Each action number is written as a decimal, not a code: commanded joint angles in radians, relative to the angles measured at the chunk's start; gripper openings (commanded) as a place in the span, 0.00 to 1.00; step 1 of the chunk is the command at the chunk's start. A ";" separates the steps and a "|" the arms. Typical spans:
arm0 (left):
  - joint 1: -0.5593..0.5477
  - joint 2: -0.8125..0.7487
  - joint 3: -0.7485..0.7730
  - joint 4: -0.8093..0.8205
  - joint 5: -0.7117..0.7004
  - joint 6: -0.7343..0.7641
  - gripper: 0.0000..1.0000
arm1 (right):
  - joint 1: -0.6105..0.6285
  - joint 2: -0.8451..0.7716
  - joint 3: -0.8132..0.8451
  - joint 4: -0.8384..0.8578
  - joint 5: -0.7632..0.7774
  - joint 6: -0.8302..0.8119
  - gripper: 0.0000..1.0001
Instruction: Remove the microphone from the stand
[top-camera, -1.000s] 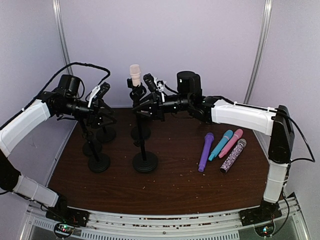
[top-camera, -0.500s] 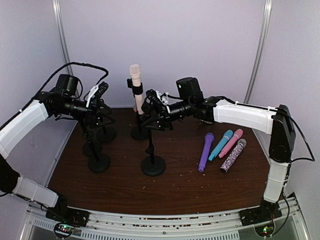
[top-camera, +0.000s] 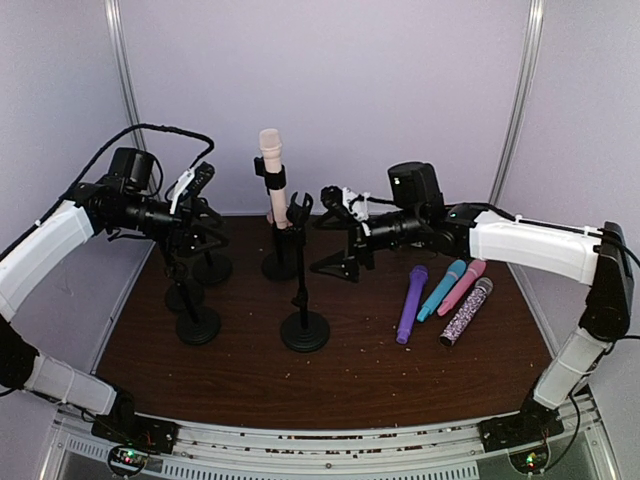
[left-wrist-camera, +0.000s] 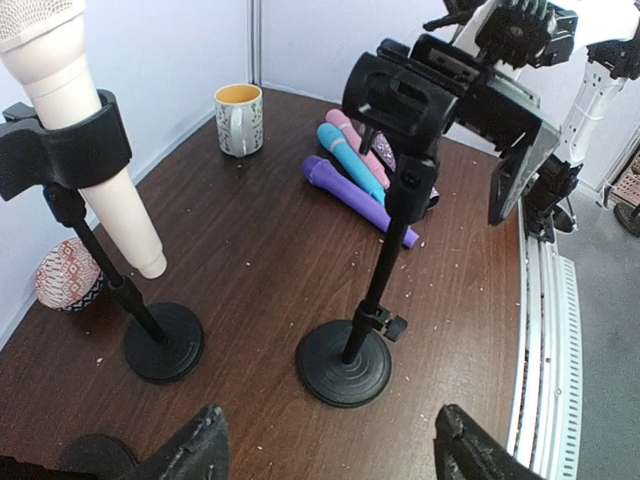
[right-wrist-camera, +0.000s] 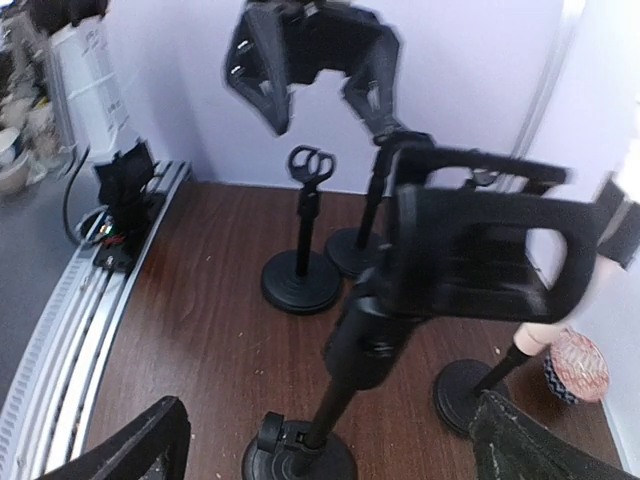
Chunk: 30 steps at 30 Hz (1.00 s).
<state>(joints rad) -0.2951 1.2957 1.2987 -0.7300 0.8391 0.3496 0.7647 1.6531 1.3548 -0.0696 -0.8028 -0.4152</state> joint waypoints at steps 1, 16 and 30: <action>0.014 -0.028 0.022 0.004 -0.025 0.009 0.75 | -0.010 -0.155 -0.132 0.281 0.286 0.386 1.00; 0.034 -0.041 0.150 -0.129 -0.357 0.027 0.98 | 0.002 -0.379 -0.493 0.529 0.550 1.322 1.00; 0.067 -0.071 0.131 -0.135 -0.408 0.017 0.98 | 0.193 -0.077 -0.554 0.722 0.430 1.792 0.81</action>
<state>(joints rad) -0.2344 1.2343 1.4300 -0.8619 0.4427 0.3660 0.9455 1.4895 0.8024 0.5323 -0.2989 1.2339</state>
